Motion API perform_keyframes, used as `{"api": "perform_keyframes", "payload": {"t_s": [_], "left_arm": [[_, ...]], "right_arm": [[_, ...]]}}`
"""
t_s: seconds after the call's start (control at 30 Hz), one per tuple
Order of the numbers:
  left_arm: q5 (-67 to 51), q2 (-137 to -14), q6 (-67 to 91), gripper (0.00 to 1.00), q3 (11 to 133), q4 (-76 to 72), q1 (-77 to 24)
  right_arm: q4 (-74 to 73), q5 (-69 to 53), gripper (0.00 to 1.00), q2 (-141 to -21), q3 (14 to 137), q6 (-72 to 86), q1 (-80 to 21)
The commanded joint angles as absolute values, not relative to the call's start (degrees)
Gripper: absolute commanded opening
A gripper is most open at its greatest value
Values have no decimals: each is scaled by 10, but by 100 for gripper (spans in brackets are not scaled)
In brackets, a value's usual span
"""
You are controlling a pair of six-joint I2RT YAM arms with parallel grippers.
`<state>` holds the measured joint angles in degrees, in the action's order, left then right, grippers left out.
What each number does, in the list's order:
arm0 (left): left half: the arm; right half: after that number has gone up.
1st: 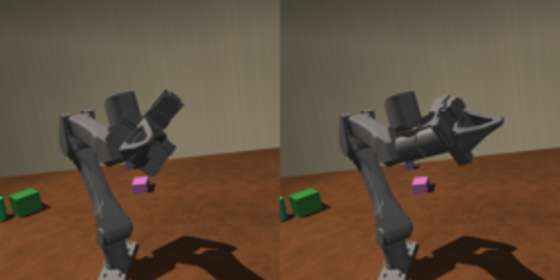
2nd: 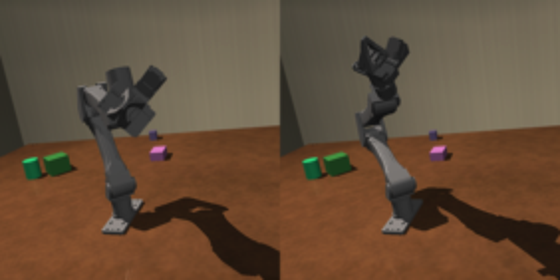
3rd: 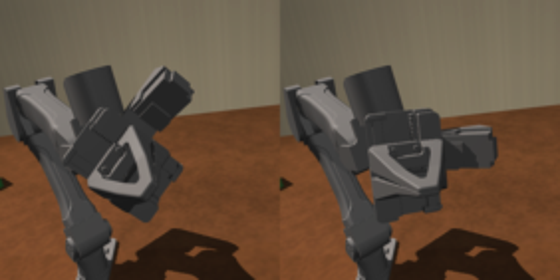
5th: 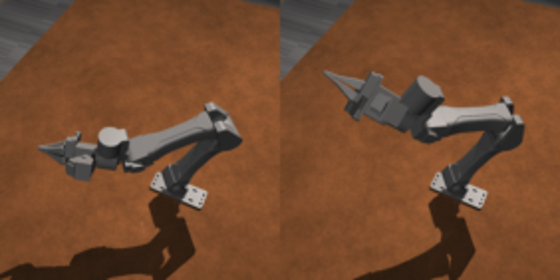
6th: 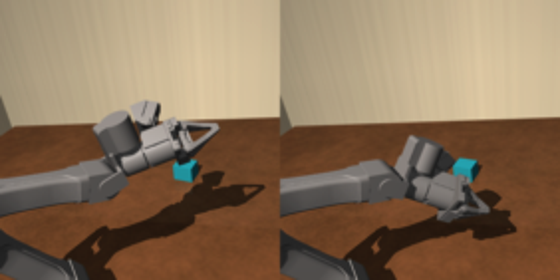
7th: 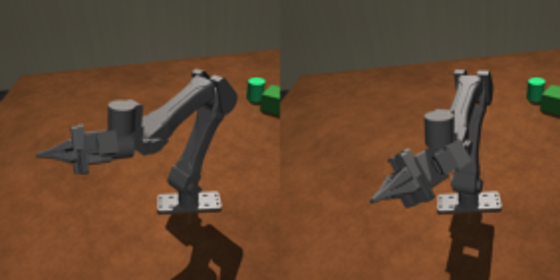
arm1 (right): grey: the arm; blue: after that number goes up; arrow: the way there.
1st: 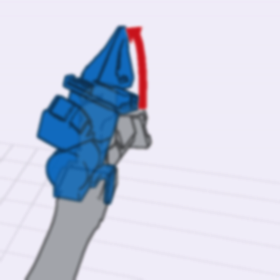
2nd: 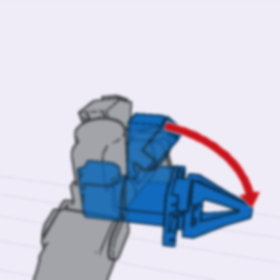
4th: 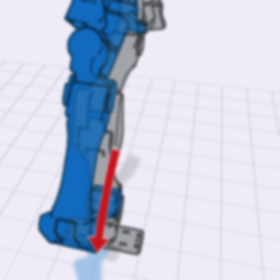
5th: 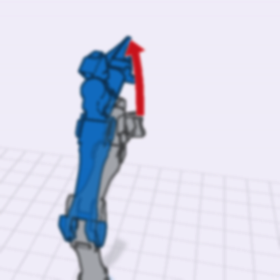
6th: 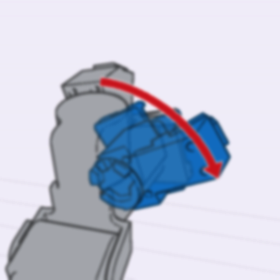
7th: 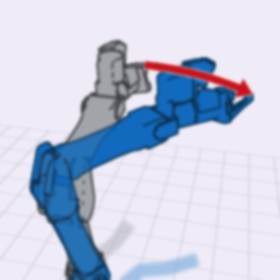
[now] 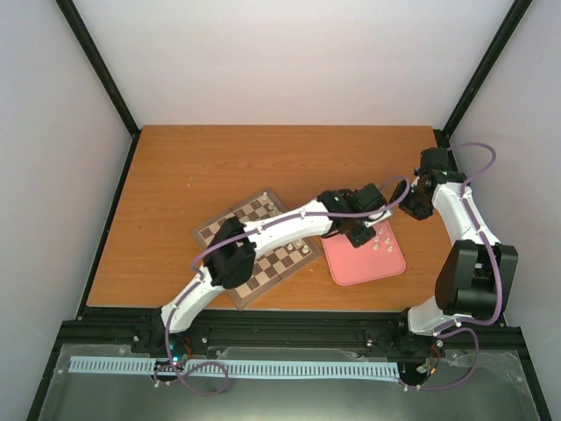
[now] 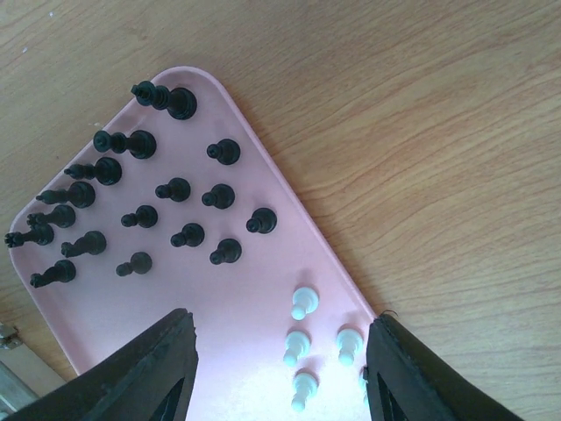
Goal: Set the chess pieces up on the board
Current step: Pick up the chess piece from the storage box, then place the chess piece on the chessboard.
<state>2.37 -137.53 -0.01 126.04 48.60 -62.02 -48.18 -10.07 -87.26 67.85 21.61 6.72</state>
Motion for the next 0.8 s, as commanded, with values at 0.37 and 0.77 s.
{"api": "perform_keyframes", "payload": {"t_s": [0.37, 0.77], "left_arm": [[86, -1075, 28, 1, 1006, 517, -421], [70, -1021, 38, 1, 846, 484, -299]], "right_arm": [[-463, -121, 53, -886, 677, 218, 71], [-473, -117, 53, -899, 686, 208, 72]]}}
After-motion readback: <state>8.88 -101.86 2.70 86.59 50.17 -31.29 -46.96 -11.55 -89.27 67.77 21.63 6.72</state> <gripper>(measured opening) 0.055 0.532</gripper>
